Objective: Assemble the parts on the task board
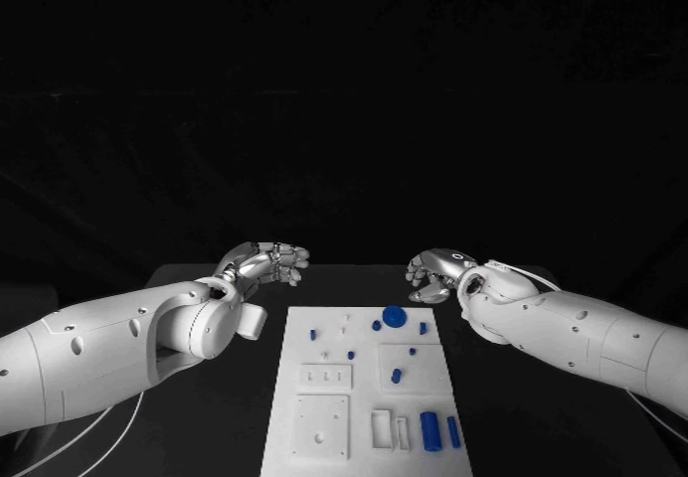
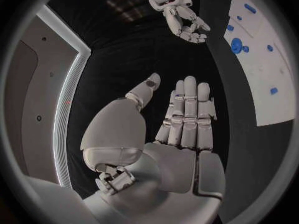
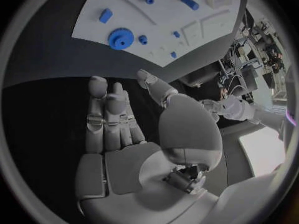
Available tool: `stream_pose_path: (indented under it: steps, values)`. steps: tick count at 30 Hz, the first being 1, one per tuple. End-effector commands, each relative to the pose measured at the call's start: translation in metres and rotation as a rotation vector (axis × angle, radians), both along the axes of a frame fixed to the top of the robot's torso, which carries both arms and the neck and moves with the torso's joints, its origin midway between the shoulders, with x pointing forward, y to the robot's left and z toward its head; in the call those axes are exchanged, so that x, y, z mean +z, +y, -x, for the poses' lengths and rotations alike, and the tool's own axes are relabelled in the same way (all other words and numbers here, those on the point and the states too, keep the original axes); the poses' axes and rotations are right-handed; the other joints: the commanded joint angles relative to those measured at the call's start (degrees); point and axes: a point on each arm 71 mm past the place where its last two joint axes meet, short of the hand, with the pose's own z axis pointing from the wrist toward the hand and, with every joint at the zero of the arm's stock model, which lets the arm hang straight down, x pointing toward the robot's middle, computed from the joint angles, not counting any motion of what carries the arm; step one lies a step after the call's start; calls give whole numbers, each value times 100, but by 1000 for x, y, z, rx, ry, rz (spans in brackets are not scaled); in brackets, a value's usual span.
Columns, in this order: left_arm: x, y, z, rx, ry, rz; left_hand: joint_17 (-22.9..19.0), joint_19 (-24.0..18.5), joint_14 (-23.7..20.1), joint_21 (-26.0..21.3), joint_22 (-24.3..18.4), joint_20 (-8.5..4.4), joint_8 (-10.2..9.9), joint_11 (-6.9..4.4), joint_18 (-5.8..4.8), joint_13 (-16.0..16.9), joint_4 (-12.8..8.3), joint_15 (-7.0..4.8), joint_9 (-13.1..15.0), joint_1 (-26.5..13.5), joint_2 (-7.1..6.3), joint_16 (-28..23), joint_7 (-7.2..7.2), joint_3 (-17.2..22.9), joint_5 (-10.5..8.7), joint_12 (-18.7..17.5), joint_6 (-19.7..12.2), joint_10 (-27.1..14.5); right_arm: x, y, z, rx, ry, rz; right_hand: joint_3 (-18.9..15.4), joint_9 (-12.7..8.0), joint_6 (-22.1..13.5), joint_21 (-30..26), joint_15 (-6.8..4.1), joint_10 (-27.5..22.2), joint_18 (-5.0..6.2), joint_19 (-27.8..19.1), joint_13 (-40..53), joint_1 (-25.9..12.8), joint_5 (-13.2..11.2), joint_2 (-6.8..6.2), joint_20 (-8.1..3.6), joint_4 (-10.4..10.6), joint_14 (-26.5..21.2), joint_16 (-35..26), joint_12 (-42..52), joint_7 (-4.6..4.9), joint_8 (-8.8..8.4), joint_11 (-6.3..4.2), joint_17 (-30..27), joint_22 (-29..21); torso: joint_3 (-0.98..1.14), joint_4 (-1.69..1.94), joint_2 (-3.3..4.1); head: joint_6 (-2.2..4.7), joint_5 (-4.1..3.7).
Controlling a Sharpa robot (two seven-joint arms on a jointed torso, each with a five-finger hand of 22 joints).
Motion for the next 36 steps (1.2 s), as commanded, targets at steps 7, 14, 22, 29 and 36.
stream_pose_path:
  steps: [7, 14, 22, 29, 36]
  values:
    - [6, 0, 4, -33, -22, 9, 8, -38, -46, 17, 120, 3, -30, 6, 93, 12, -4, 2, -8, -56, 6, 32, 17, -30, 12, -24, -35, -24, 2, 17, 6, 44, -50, 55, -31, 4, 39, 107, -59, 106, 274, 76, 186, -5, 12, -104, -24, 1, -39, 111, 59, -43, -21, -39, -76, 126, -112, 263, 396, 246, -246]
    - [8, -4, 7, -45, -22, 15, 9, -40, -48, 21, 120, 3, -30, 6, 94, 16, -4, 2, -5, -56, 11, 33, 20, -24, 13, -28, -30, -23, 3, 34, 11, 99, -71, 79, 21, 6, 90, 211, 49, -220, 274, 144, 123, 83, -1, -63, -53, -3, -13, 284, -100, -54, -16, 71, -103, 122, -173, 347, 589, 355, -322]
    - [13, -7, 8, -57, -31, 14, 10, -41, -48, 25, 119, 3, -30, 6, 95, 21, -3, 1, -3, -59, 18, 34, 21, -18, 13, -33, -26, -22, -7, 52, 19, 153, -78, 126, 135, 3, 151, 273, 88, -331, 274, 210, 62, 180, -90, -47, -89, 1, -41, 435, -101, -124, -9, 111, -142, 106, -210, 371, 725, 352, -329]
    - [15, -7, 8, -59, -35, 12, 11, -42, -48, 27, 118, 3, -30, 5, 95, 24, -4, 1, -2, -59, 19, 35, 20, -15, 13, -37, -23, -20, -12, 54, 22, 164, -79, 170, 168, -1, 166, 287, 102, -366, 274, 216, 35, 200, -97, -61, -88, -1, -52, 483, -101, -145, -11, 125, -162, 102, -230, 394, 804, 329, -324]
    - [15, -5, 7, -55, -35, 10, 11, -43, -49, 28, 118, 3, -31, 5, 95, 25, -5, 1, -1, -60, 18, 35, 20, -15, 13, -38, -23, -20, -12, 52, 22, 160, -94, 195, 175, -1, 174, 291, 105, -368, 274, 218, 29, 202, -94, -73, -86, 0, -55, 495, -97, -147, -9, 127, -169, 102, -236, 379, 839, 342, -313]
